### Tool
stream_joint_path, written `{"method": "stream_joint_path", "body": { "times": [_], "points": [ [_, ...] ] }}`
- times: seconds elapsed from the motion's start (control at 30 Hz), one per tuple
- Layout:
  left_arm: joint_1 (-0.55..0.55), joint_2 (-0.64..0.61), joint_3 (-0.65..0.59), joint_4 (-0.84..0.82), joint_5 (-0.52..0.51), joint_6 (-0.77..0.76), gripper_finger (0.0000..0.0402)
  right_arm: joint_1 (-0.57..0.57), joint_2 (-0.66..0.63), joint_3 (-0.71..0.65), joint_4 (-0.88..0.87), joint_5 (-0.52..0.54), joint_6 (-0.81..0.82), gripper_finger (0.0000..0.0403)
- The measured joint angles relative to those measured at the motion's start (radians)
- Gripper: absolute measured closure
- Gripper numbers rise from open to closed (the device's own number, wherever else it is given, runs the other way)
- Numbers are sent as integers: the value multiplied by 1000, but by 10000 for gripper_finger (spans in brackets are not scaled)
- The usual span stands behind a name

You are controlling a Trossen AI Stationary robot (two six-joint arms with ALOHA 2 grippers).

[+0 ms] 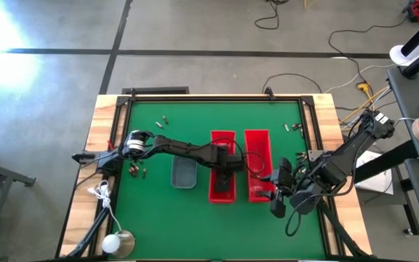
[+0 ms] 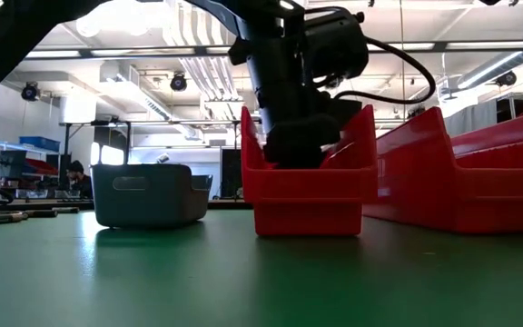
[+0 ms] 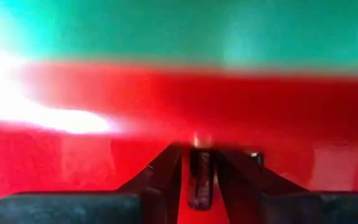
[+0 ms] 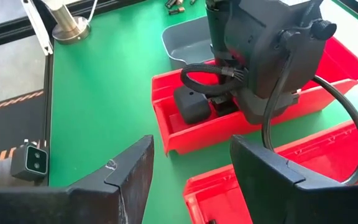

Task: Sort batteries
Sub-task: Put the small black battery into the right red bin

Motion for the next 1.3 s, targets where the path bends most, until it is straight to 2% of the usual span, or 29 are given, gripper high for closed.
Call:
{"method": "stream_joint_path", "body": {
  "times": [0.37, 0.53, 0.7, 0.87, 1.0, 1.1, 1.2, 1.3],
  "points": [
    [-1, -2, 18, 8, -1, 0, 325, 0, -1, 0, -5, -2, 2, 197],
    [-7, -24, 46, 5, -2, 13, 318, -19, -26, 0, -26, -74, 68, 197],
    [-11, -34, 106, -82, -2, 15, 305, -82, -82, -1, -242, -91, 251, 197],
    [-15, -39, 202, -232, 32, 95, 290, -193, -130, -2, -493, -95, 407, 197],
    [-15, -66, 223, -254, 146, 141, 285, -292, -157, -19, -479, -137, 371, 197],
    [-14, -114, 191, -256, 189, 178, 286, -388, -156, -34, -446, -192, 304, 197],
    [0, -177, 125, -251, 190, 212, 286, -515, -135, -39, -446, -246, 240, 197],
    [24, -267, 31, -152, 189, 245, 286, -670, -117, -40, -428, -270, 148, 197]
  ]
}}
